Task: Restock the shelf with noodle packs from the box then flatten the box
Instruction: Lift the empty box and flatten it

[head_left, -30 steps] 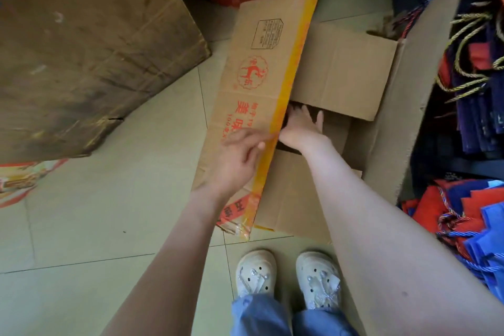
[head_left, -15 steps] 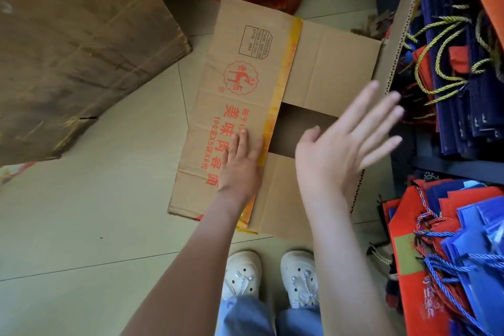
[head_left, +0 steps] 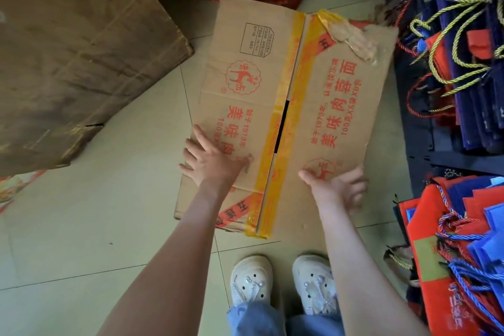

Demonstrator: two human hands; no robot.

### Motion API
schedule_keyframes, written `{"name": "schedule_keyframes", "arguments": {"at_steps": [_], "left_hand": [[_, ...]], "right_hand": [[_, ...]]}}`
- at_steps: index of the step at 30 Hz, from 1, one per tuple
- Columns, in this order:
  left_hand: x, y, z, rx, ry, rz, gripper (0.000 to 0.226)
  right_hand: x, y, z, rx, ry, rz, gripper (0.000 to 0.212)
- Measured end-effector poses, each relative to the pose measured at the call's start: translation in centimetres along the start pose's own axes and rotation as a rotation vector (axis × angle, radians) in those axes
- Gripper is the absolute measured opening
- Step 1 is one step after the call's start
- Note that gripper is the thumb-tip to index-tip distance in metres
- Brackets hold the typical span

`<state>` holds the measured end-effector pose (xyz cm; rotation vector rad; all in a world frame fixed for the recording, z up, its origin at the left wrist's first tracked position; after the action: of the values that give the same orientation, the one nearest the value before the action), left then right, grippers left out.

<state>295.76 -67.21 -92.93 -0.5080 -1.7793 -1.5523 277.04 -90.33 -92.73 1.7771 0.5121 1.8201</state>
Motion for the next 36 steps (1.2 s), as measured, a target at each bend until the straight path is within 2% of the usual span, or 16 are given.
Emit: {"name": "schedule_keyframes", "arguments": {"at_steps": [2,4,7,11,17,21,27,36], "left_hand": [[-0.5,0.0,0.3,0.003,0.007,-0.005,0.143],[-1.2,0.1,0.9,0.082,0.031,0.015,0.142],[-2.3,0.3,1.3,0.285,0.071,0.035,0.125],[-1.2,0.4,1.0,0.208,0.111,0.076,0.125],[5.4,3.0,2.3,0.282,0.173,-0.04,0.123],[11.2,7.0,2.7,0.287,0.17,-0.084,0.122],[19.2,15.9,-0.4,0.223,-0.007,-0.195,0.12],[28.5,27.3,-2.8,0.239,-0.046,-0.358,0.118]], "right_hand": [[-1.2,-0.5,-1.0,-0.075,-0.051,0.075,0.138],[-1.8,-0.7,-1.2,-0.091,-0.049,0.099,0.141],[-2.0,-0.7,-1.3,-0.106,-0.032,0.066,0.14],[-1.7,0.2,-2.0,-0.139,-0.021,0.031,0.138],[2.1,5.9,-1.2,-0.049,0.062,-0.038,0.131],[7.3,9.9,-1.8,-0.017,0.061,-0.023,0.132],[15.6,15.0,-4.3,-0.177,0.038,-0.016,0.125],[23.3,21.6,-0.8,-0.318,0.142,0.006,0.124]]}}
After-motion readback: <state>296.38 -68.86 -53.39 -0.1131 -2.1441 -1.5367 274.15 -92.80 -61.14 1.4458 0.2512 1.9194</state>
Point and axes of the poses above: each hand's wrist, its own x-axis away from the middle knuckle, its own y-axis out of the back of the hand, z = x × y, the point moved 9 cm from there along -x, towards the middle knuckle, and after that the axes turned 8 degrees about z, right-handed, at the moved point
